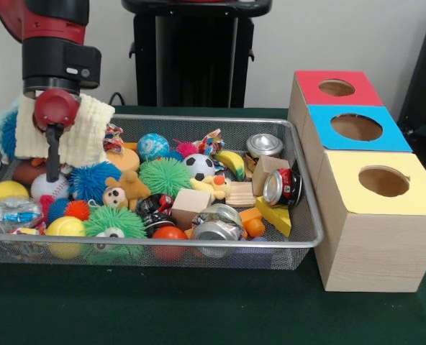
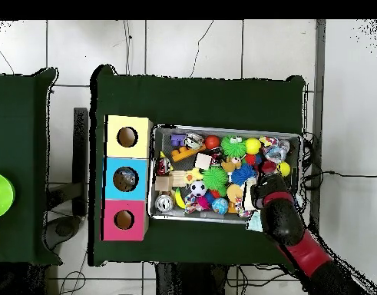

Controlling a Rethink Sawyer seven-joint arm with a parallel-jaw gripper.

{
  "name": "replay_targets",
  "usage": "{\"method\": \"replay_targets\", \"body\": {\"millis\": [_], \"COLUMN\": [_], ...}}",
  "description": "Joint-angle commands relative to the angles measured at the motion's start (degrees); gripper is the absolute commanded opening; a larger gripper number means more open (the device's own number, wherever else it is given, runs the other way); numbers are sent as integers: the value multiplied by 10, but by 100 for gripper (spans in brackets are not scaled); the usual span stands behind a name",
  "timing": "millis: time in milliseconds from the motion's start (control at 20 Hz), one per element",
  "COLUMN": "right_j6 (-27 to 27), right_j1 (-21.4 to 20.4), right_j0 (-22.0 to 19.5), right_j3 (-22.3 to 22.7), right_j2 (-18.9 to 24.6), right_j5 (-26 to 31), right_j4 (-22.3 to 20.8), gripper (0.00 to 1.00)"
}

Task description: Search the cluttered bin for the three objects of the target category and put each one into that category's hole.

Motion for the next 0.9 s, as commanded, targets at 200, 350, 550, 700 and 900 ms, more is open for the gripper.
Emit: {"method": "replay_targets", "body": {"millis": [200,350,550,700,900], "right_j6": [62,68,76,81,95], "right_j1": [35,35,30,36,48], "right_j0": [-30,-29,-17,-8,13], "right_j3": [-103,-101,-97,-100,-102], "right_j2": [21,20,11,6,-4], "right_j5": [86,85,77,64,29], "right_j4": [-18,-15,-7,-8,-7], "gripper": [100,100,100,100,100]}}
